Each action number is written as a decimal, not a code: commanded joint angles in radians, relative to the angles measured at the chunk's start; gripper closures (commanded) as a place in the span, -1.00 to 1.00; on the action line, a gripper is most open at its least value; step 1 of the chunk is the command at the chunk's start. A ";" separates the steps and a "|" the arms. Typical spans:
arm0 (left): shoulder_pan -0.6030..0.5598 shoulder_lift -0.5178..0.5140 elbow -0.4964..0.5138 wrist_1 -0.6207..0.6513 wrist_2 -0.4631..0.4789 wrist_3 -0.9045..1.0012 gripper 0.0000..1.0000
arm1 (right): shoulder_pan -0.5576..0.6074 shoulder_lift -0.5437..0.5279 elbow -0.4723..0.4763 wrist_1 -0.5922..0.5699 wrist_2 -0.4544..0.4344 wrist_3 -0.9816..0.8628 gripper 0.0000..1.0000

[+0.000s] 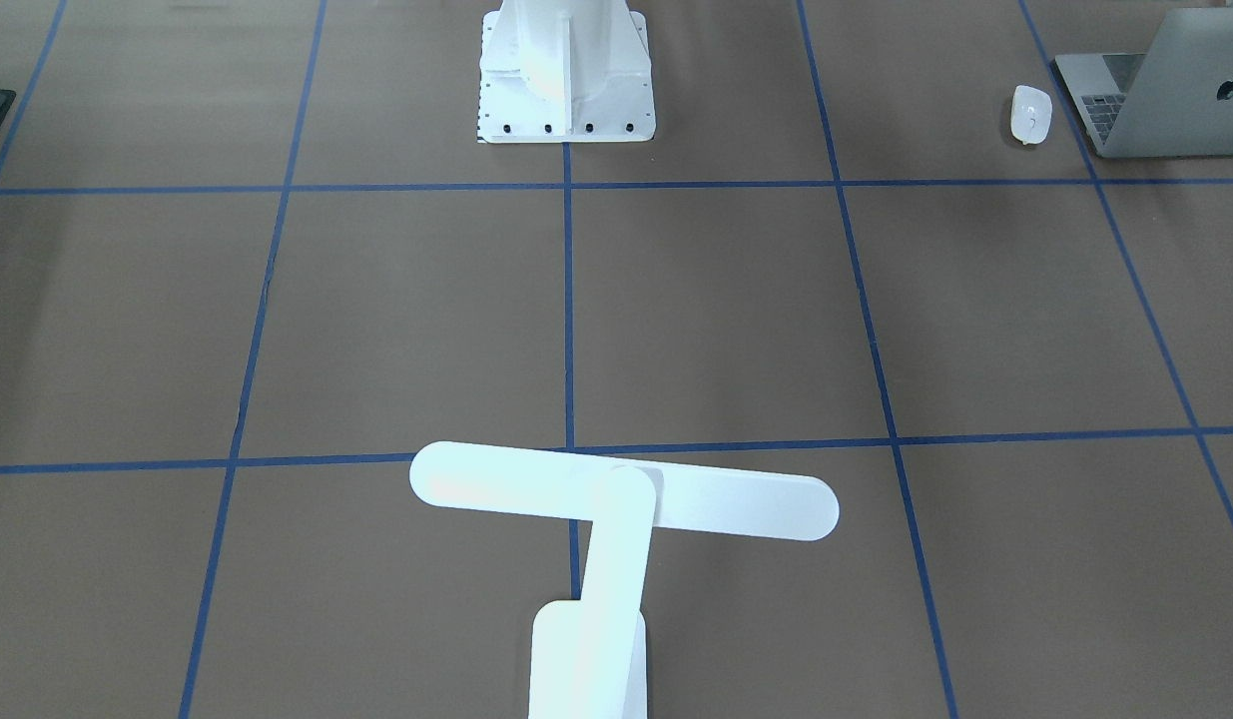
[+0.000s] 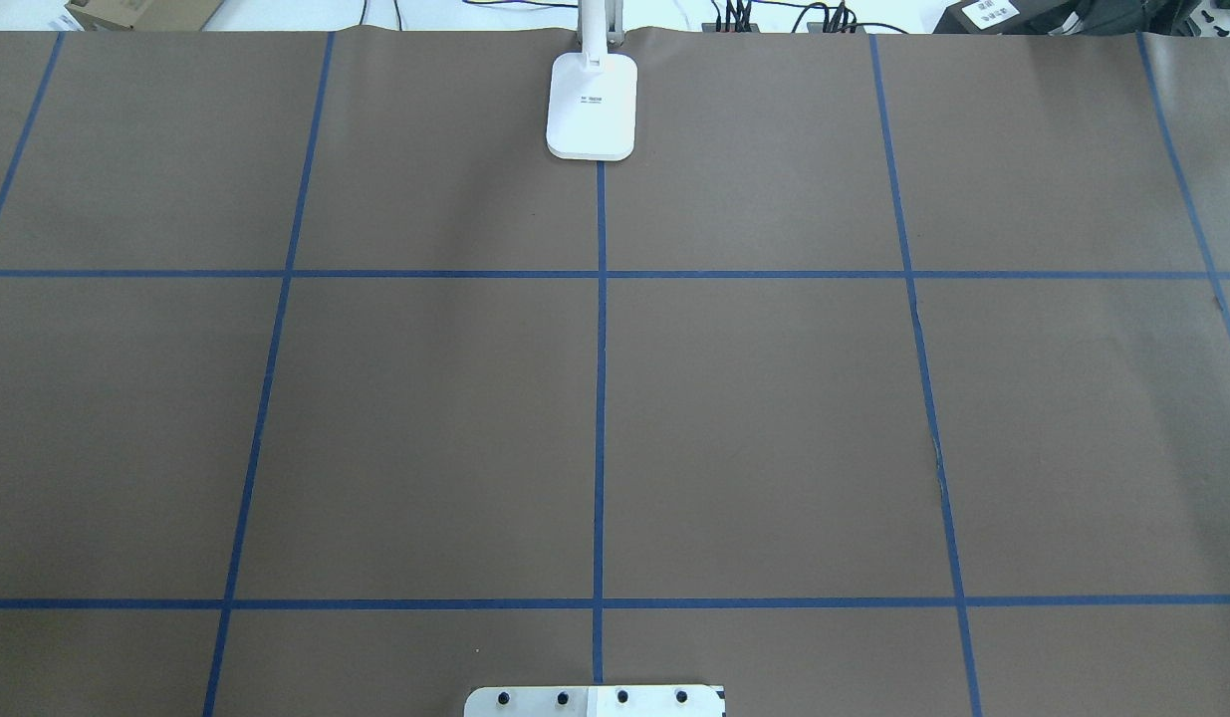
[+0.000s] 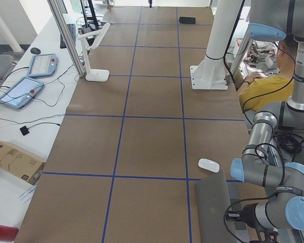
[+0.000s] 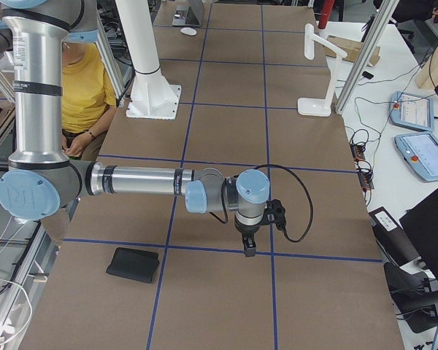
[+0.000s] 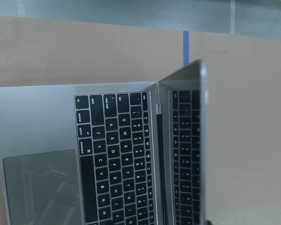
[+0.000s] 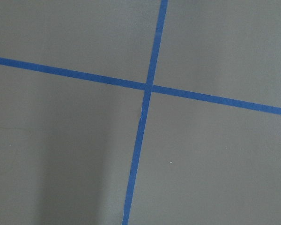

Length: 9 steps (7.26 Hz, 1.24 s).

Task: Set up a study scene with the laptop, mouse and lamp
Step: 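Carry the open silver laptop with the left gripper toward the table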

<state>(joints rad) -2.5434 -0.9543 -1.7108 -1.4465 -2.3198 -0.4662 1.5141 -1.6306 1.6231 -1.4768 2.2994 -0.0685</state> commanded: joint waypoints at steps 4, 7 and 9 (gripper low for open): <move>0.000 -0.047 -0.004 0.001 -0.065 -0.005 1.00 | 0.000 0.000 0.003 0.000 0.000 0.000 -1.00; 0.061 -0.133 -0.006 0.000 -0.177 -0.005 1.00 | 0.000 0.000 0.004 0.000 0.002 0.000 -1.00; 0.174 -0.223 -0.004 0.001 -0.236 -0.008 1.00 | 0.000 0.000 0.004 0.000 0.002 0.001 -1.00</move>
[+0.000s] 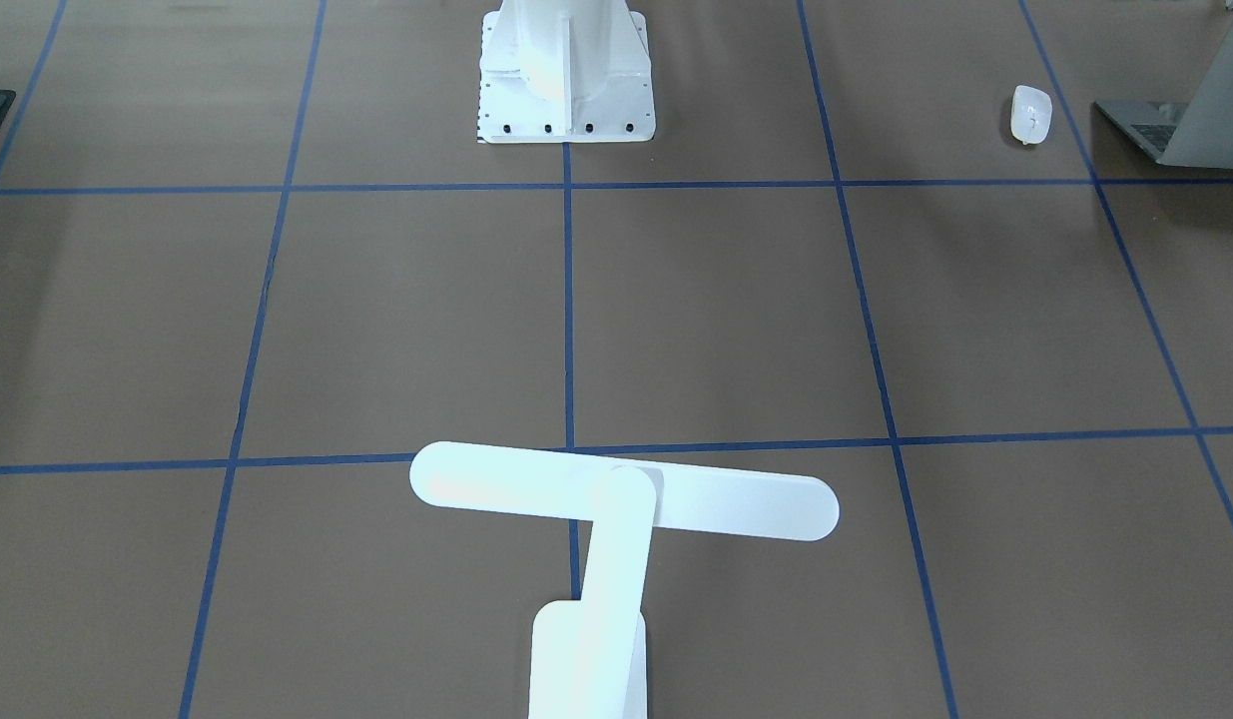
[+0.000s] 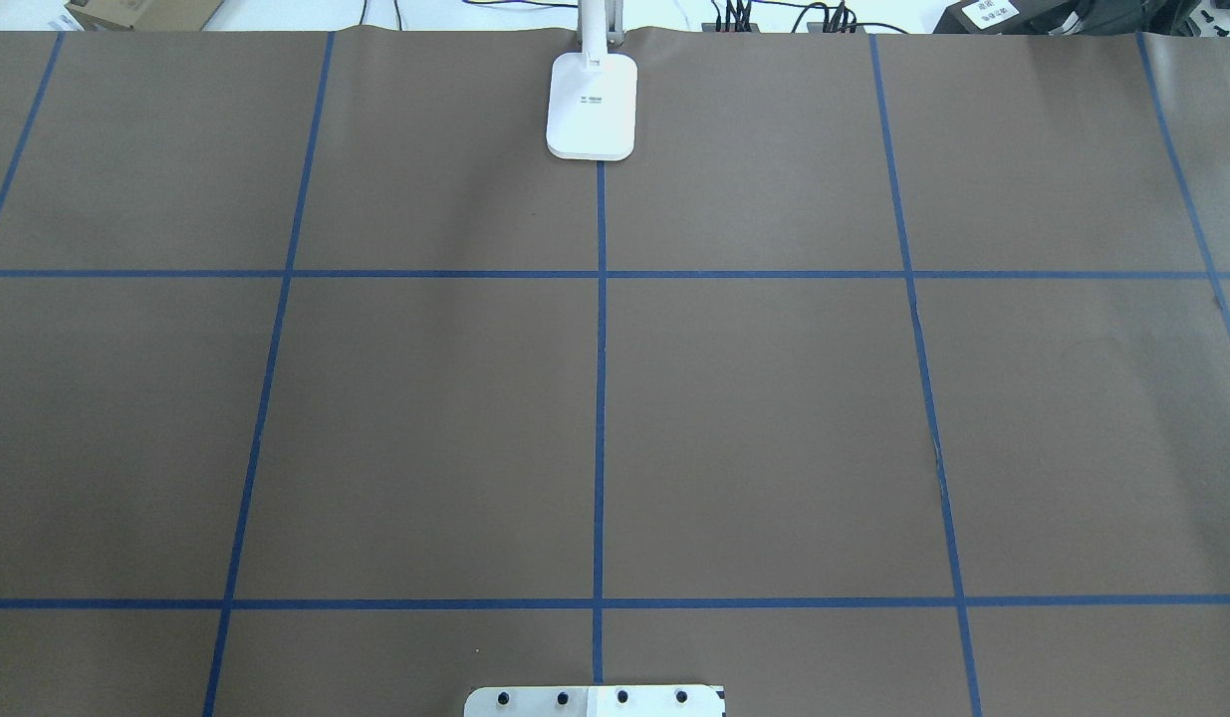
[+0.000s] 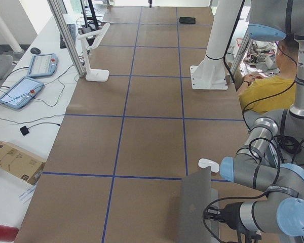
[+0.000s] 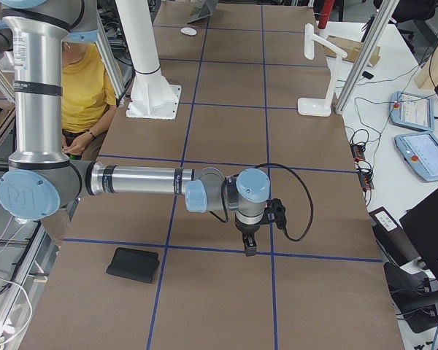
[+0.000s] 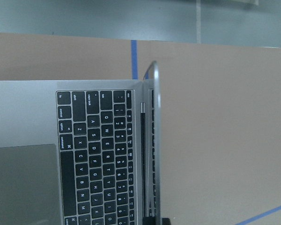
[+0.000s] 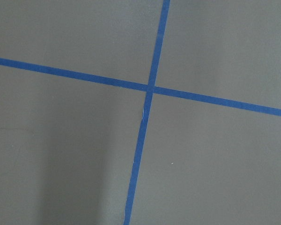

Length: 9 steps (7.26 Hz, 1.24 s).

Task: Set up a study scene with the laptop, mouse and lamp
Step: 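Carry the open silver laptop with the left gripper toward the table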

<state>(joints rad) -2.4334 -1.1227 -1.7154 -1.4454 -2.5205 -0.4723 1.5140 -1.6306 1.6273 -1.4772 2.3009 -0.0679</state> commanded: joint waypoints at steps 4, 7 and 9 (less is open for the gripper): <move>0.288 -0.263 -0.004 -0.001 -0.109 -0.229 1.00 | 0.000 0.000 0.000 0.000 0.000 0.000 -1.00; 0.471 -0.490 -0.009 -0.003 -0.109 -0.533 1.00 | 0.000 0.001 0.000 0.002 0.000 0.000 -1.00; 0.572 -0.622 -0.009 -0.001 -0.107 -0.740 1.00 | 0.000 0.001 0.000 0.000 0.002 0.000 -1.00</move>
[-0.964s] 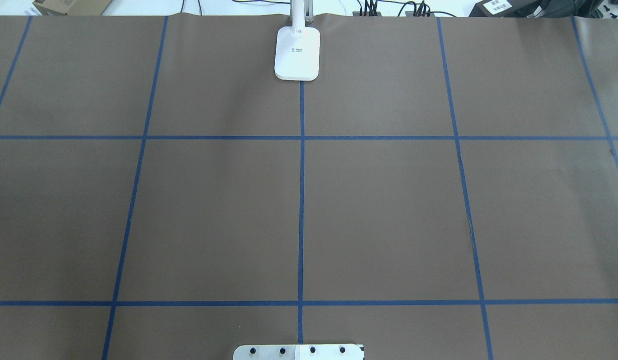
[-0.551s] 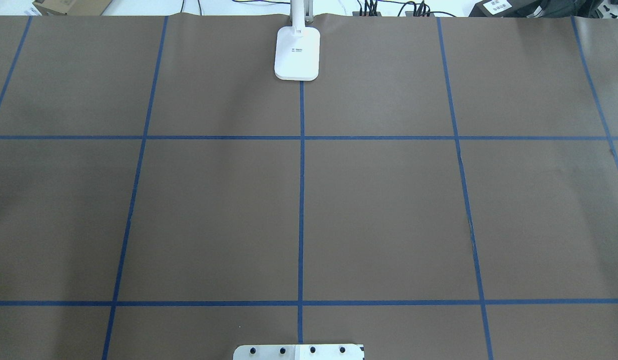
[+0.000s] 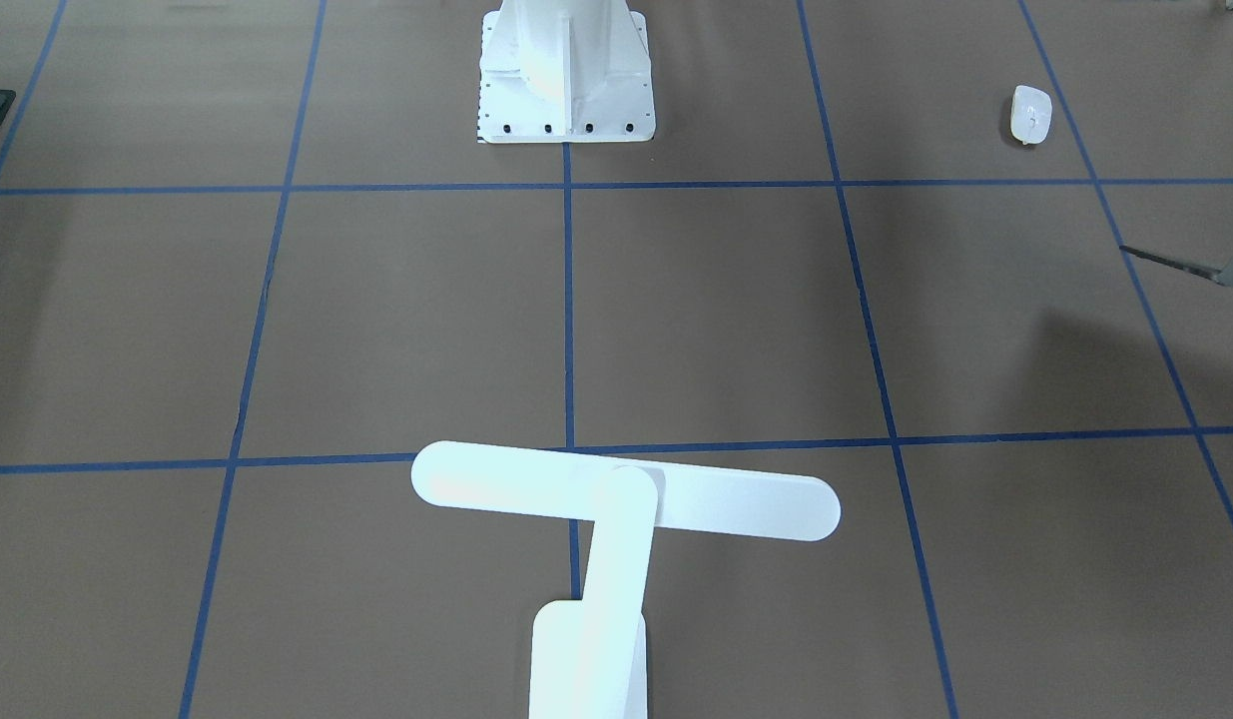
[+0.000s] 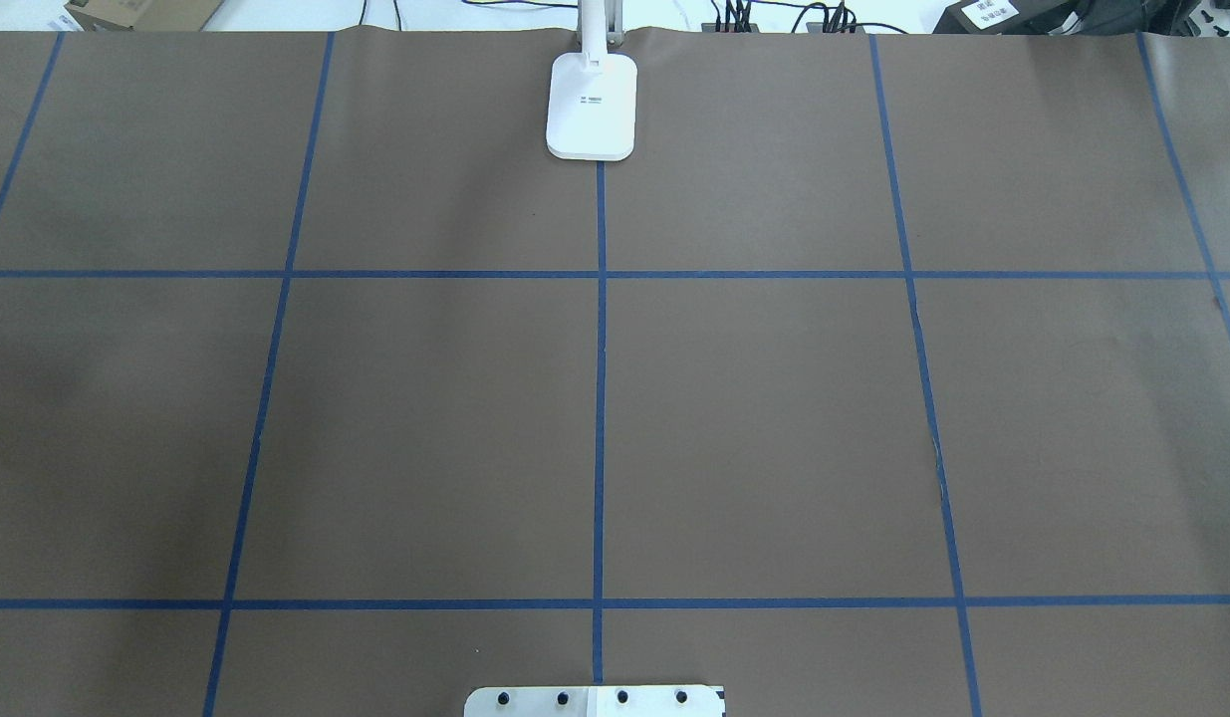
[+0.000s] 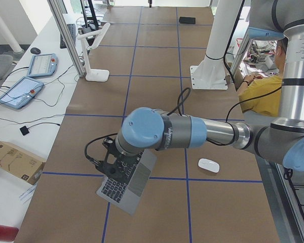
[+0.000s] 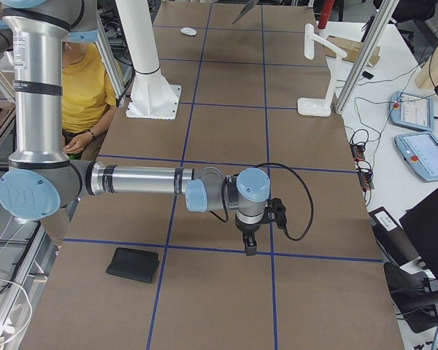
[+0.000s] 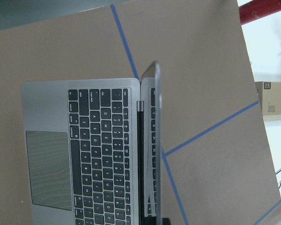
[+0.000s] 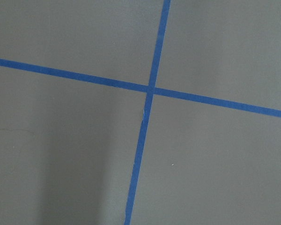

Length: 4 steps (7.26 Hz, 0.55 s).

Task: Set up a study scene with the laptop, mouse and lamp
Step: 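Carry the open silver laptop with the left gripper toward the table, then lower the silver laptop with the left gripper in front of the lamp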

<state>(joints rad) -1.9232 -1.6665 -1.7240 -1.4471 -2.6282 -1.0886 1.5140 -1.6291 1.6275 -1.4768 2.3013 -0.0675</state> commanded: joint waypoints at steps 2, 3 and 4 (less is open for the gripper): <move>0.204 -0.165 -0.076 0.004 0.013 -0.384 1.00 | 0.000 0.000 0.000 0.000 0.001 0.000 -1.00; 0.252 -0.208 -0.097 0.002 0.013 -0.501 1.00 | 0.000 0.000 0.000 0.000 0.001 0.000 -1.00; 0.315 -0.255 -0.117 0.002 0.022 -0.621 1.00 | 0.000 0.000 0.000 0.001 0.001 0.000 -1.00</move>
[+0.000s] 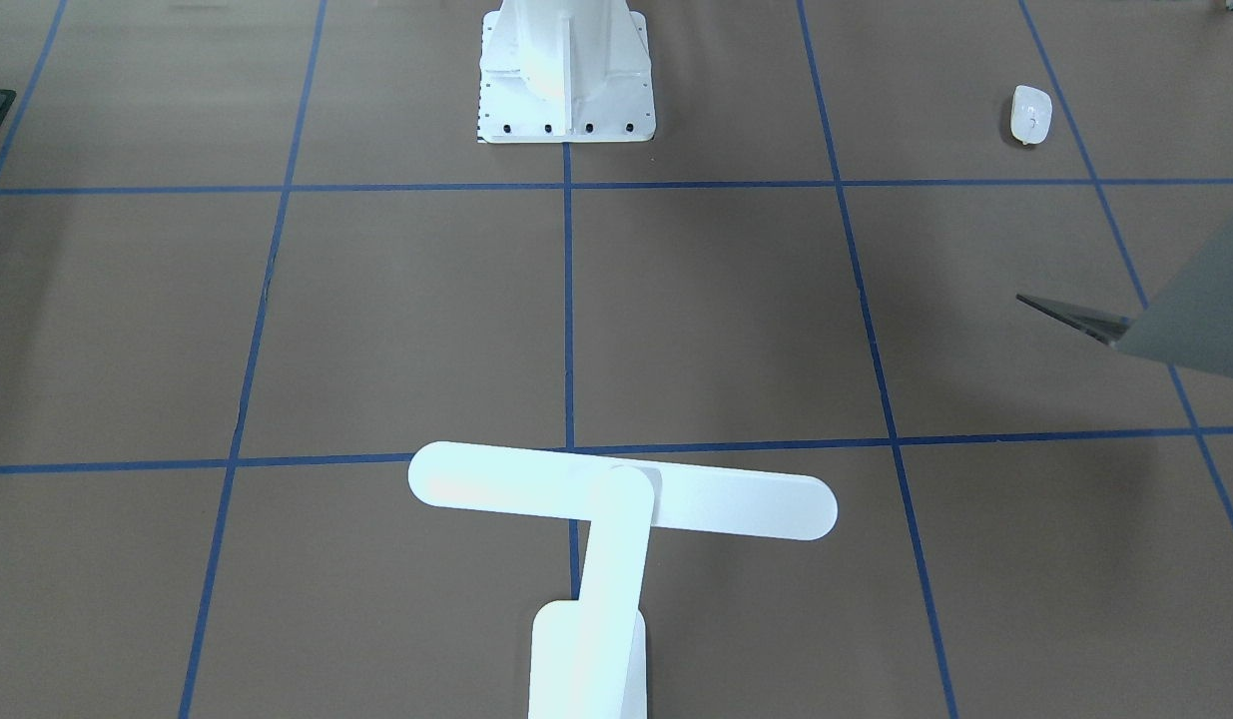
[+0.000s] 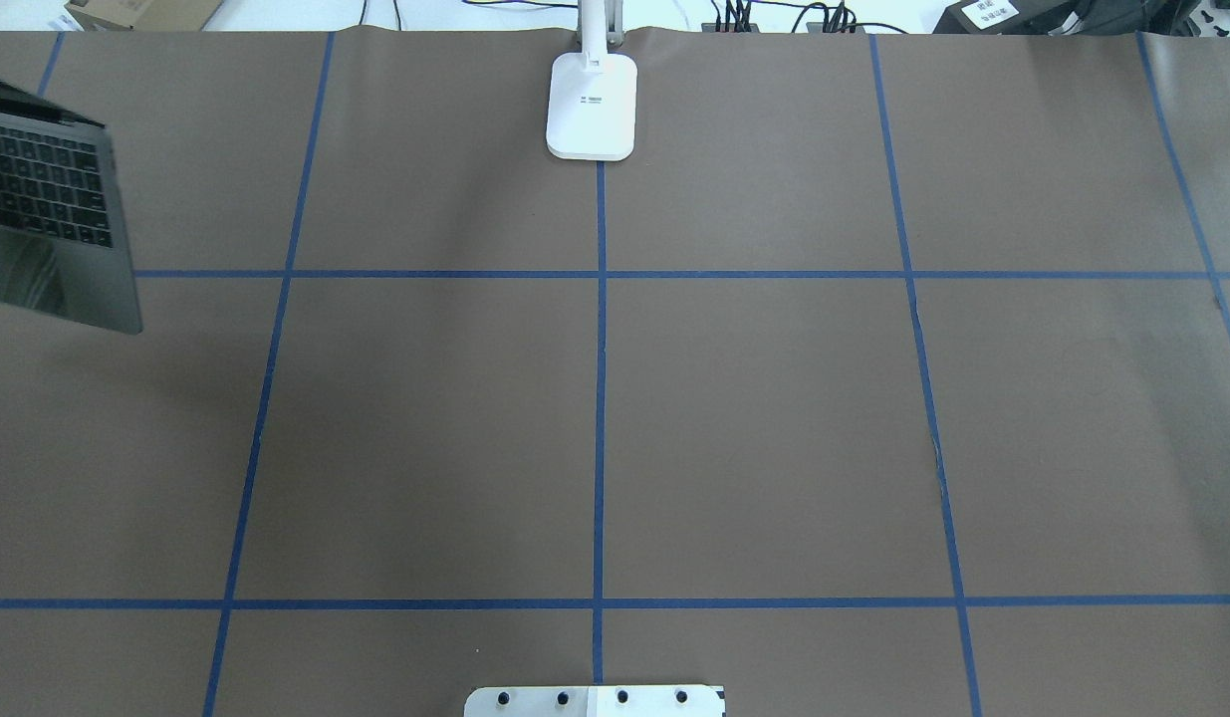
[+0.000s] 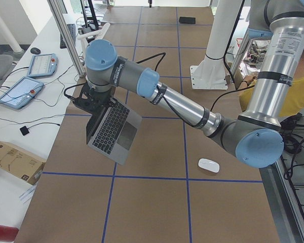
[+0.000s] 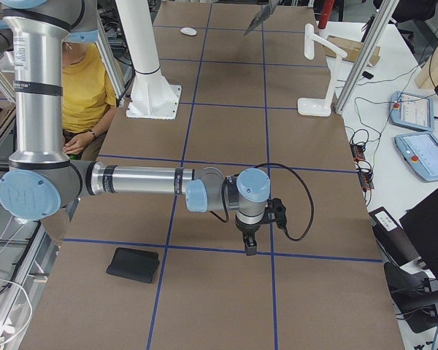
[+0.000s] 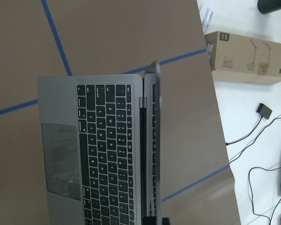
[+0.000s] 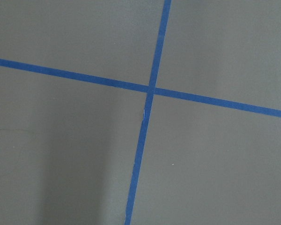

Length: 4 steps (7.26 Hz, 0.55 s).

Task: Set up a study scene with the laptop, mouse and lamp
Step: 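Lower the silver laptop with the left gripper in front of the lamp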

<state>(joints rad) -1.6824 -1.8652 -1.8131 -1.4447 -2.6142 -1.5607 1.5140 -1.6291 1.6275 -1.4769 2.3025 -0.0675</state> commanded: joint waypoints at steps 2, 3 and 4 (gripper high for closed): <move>0.188 -0.107 -0.070 -0.034 0.098 -0.350 1.00 | 0.000 0.000 0.000 0.000 -0.002 0.000 -1.00; 0.257 -0.133 -0.075 -0.081 0.152 -0.472 1.00 | 0.000 0.000 0.000 0.000 -0.002 0.000 -1.00; 0.333 -0.149 -0.078 -0.135 0.213 -0.584 1.00 | 0.000 0.000 0.000 0.000 0.000 0.000 -1.00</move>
<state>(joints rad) -1.4363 -1.9911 -1.8844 -1.5215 -2.4706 -2.0079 1.5141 -1.6291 1.6275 -1.4772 2.3015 -0.0675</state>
